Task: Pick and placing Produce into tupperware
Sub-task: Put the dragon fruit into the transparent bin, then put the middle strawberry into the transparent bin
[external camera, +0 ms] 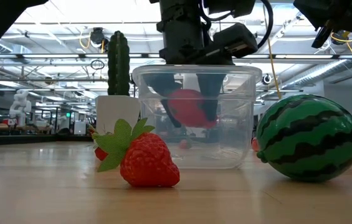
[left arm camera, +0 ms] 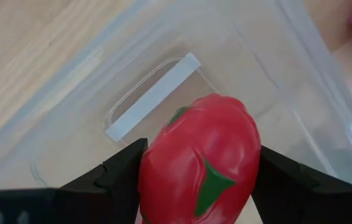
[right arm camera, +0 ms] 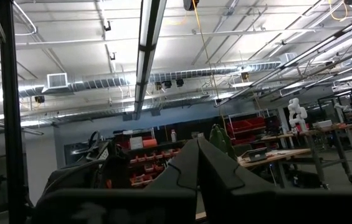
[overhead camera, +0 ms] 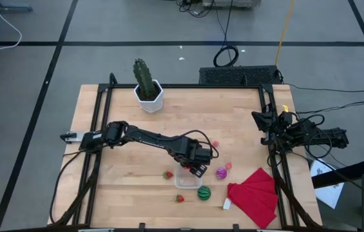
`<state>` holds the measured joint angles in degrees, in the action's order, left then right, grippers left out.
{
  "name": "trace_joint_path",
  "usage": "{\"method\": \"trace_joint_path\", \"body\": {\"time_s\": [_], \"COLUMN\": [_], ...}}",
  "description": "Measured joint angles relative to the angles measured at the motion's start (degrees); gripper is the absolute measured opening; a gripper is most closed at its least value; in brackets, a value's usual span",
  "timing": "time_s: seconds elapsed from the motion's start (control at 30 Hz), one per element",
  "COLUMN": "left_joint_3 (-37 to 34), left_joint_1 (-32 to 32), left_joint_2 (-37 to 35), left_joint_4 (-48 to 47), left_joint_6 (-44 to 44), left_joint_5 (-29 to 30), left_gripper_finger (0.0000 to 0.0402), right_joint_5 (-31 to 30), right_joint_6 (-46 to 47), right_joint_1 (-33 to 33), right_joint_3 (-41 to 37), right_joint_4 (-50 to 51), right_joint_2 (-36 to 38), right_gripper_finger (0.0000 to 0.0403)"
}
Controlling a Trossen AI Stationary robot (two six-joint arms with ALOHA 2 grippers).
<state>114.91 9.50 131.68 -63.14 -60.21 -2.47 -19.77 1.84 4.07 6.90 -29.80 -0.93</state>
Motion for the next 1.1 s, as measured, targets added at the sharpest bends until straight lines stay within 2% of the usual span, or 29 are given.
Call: {"method": "trace_joint_path", "body": {"time_s": [0.2,0.63,0.8,0.97,1.1], "left_joint_3": [0.0,0.47,3.95,8.14,8.63], "left_joint_1": [0.0,-0.04,-0.04,1.77,5.14], "left_joint_2": [0.0,-0.34,-4.23,-10.63,-14.95], "left_joint_4": [-0.01,-0.31,-0.61,-9.37,-23.33], "left_joint_6": [0.52,-0.6,-0.75,-3.25,-10.9], "left_joint_5": [0.02,0.13,-0.26,2.49,6.63], "left_gripper_finger": [0.0254,0.032,0.0325,0.0318,0.0319], "right_joint_5": [0.0,0.0,0.0,0.02,0.04], "right_joint_6": [-0.02,-0.02,0.0,0.38,0.44], "right_joint_1": [0.0,0.0,-0.01,-0.02,-0.02], "right_joint_3": [0.0,0.0,0.0,0.0,0.0], "right_joint_4": [0.0,0.11,1.78,2.09,1.35], "right_joint_2": [0.0,0.0,0.0,0.02,0.02], "right_gripper_finger": [0.0,0.0,0.0,0.0,0.0]}}
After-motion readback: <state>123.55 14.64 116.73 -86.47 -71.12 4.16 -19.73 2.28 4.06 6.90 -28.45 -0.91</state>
